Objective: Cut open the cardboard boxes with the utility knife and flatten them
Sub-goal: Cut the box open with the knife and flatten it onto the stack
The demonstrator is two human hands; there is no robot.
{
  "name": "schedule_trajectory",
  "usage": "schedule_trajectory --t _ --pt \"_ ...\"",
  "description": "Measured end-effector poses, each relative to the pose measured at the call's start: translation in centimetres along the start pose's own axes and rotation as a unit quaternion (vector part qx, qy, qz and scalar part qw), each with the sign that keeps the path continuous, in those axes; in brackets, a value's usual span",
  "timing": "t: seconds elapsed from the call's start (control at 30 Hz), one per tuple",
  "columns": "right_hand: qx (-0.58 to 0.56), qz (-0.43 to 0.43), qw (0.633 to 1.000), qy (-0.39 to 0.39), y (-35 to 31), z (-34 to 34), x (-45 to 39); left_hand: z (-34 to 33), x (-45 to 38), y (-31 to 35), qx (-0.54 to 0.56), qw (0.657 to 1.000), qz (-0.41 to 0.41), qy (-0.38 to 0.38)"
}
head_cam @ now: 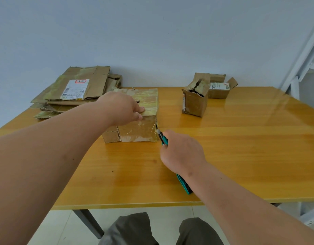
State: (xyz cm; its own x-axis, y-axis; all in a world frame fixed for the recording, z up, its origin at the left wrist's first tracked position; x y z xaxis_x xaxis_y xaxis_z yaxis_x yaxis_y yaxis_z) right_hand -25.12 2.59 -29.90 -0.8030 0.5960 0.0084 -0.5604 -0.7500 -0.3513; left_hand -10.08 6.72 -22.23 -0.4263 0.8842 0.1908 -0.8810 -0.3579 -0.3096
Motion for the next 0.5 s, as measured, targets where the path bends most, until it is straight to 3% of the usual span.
schedule_trajectory --t 0.33,0.5 --pt "-0.01 0.005 1.0 0.027 0.06 0.31 -0.23 -0.07 0.0 -0.1 0.006 1.0 0.003 0.001" --pt "0.013 -0.025 1.0 -0.009 0.16 -0.39 -0.71 0.05 0.12 0.0 0.008 1.0 0.002 0.003"
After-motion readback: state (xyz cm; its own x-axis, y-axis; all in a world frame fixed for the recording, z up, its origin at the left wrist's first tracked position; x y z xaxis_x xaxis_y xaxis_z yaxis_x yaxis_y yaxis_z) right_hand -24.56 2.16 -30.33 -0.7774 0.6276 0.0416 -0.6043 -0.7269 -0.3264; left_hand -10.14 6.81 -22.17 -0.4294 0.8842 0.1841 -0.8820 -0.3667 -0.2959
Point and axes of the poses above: each hand's wrist, its own x-axis away from the middle knuckle, its own z-axis out of the back of the hand, y = z × x, the point moved 8 cm from there along -x, towards the middle knuckle, and after that the axes turned 13 degrees about -y, right-handed, at the moved point
